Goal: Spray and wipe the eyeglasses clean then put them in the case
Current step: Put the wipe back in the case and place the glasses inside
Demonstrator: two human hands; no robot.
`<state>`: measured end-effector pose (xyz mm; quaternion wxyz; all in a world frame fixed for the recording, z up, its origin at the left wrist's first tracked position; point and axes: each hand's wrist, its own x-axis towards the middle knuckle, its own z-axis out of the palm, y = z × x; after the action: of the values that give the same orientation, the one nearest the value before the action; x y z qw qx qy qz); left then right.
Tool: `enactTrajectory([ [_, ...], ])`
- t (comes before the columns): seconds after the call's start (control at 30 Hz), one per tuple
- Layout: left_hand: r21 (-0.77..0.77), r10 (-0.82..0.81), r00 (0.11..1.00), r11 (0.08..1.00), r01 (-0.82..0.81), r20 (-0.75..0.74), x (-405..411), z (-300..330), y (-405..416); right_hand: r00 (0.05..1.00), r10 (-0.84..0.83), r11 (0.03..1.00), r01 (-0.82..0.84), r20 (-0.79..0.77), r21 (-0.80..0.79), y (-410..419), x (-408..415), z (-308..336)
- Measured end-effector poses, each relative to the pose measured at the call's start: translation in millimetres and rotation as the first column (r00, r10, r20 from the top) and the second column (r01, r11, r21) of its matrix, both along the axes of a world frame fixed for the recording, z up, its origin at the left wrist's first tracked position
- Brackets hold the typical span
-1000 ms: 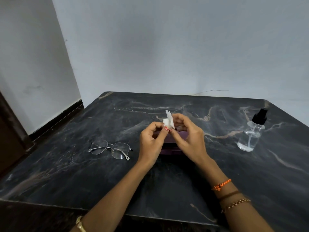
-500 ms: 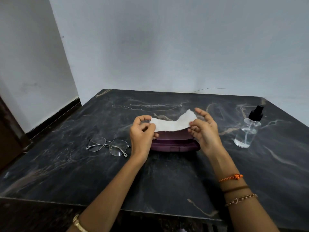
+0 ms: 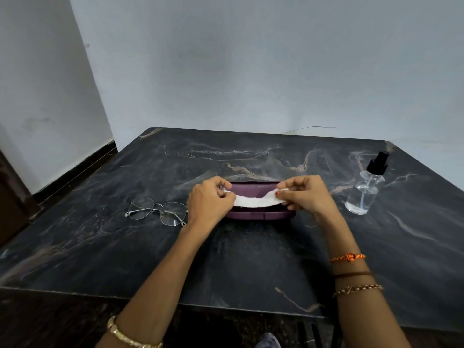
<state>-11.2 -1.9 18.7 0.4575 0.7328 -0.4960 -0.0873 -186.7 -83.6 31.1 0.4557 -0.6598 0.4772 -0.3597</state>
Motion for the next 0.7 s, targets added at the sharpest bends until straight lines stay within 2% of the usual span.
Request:
enactTrajectory([
  [0.33, 0.174, -0.036, 0.979, 0.985, 0.0, 0.202, -3, 3, 4, 0.972, 0.053, 0.998, -0.057, -0.228, -0.013, -6, -8, -1],
  [0.7, 0.278, -0.107, 0.964, 0.96, 0.037, 0.242, -1, 4, 6, 0.953, 0.051, 0.999, -0.053, -0.298, 0.002, -7, -15, 0],
])
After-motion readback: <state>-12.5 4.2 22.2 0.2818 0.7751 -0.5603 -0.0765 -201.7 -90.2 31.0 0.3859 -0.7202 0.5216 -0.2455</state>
